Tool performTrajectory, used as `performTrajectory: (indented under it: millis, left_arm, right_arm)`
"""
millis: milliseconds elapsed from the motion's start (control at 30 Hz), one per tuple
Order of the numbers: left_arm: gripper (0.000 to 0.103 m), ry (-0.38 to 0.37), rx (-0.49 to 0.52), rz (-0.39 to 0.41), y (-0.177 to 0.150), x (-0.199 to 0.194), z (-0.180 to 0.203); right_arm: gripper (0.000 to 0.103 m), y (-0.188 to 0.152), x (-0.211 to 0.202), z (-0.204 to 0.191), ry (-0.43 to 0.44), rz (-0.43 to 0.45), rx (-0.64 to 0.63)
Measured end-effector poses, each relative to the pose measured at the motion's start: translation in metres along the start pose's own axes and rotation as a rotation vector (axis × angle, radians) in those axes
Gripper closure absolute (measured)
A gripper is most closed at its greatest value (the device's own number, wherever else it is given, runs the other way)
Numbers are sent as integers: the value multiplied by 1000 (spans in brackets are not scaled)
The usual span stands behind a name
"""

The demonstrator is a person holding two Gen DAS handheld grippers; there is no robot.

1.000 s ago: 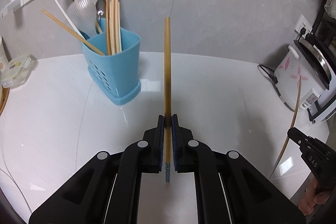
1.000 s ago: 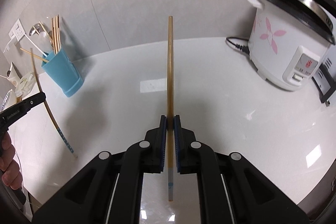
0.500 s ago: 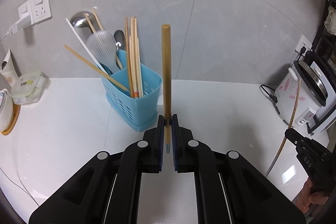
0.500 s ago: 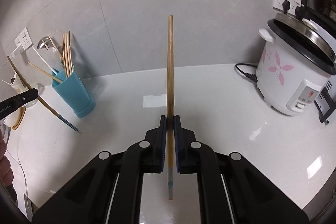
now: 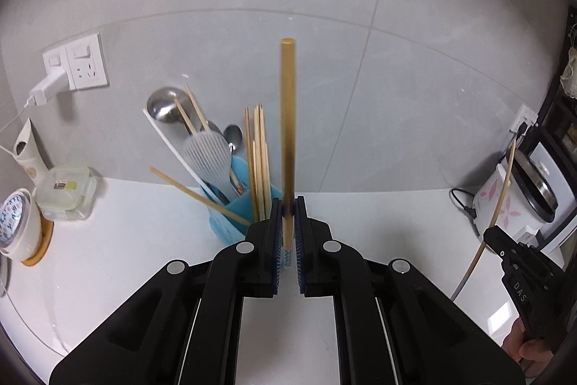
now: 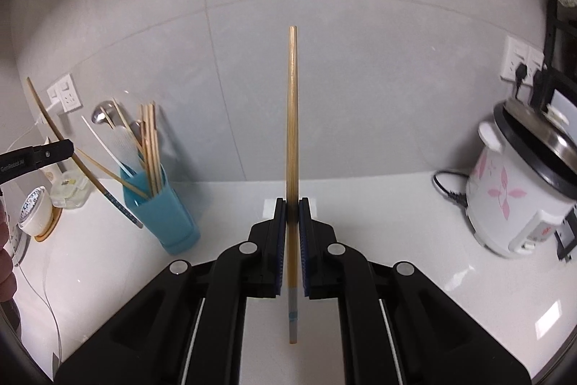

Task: Organize utensils
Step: 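Lift both held chopsticks upright and carry them toward the blue caddy, then lower the left chopstick into the caddy and open the left gripper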

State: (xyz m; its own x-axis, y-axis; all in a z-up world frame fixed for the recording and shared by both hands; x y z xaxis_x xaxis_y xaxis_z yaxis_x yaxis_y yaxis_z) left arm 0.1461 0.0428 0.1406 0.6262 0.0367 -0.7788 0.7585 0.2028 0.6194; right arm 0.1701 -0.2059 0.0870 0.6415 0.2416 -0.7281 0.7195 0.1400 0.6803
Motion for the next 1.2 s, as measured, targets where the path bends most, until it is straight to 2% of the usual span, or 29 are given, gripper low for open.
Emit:
performTrajectory:
  millis: [500, 700, 1100, 1167, 1200]
  left_arm:
    - [97, -7, -5, 13, 46, 5, -14]
    - [97, -5, -1, -36, 56, 33, -18]
    - [96, -13, 0, -142, 54, 87, -29]
    - [92, -2, -5, -148, 53, 89, -32]
    - [84, 4, -6, -150, 52, 90, -34]
  right_arm:
    - [97, 48, 6, -44, 50, 66, -26]
    - [97, 58, 19, -57, 57, 53, -38]
    - [97, 75, 41, -76, 67, 27, -66]
    - [97, 78, 44, -79, 71, 25, -72]
    - [97, 80, 45, -81, 77, 22, -75]
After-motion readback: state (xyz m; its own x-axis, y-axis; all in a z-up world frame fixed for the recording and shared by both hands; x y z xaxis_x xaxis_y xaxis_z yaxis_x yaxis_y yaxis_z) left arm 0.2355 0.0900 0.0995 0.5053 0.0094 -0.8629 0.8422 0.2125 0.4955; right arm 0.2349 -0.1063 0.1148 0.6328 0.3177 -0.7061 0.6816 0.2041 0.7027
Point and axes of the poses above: each gripper's, at about its wrist camera, not at the fingertips, and x roughly the way its jaws point, z to its right, y to its top, the point moved 1 cm from there along x, roughly the way its jaws point, and after that the axes turned 9 degrees about -z, right-handed, at the moved point
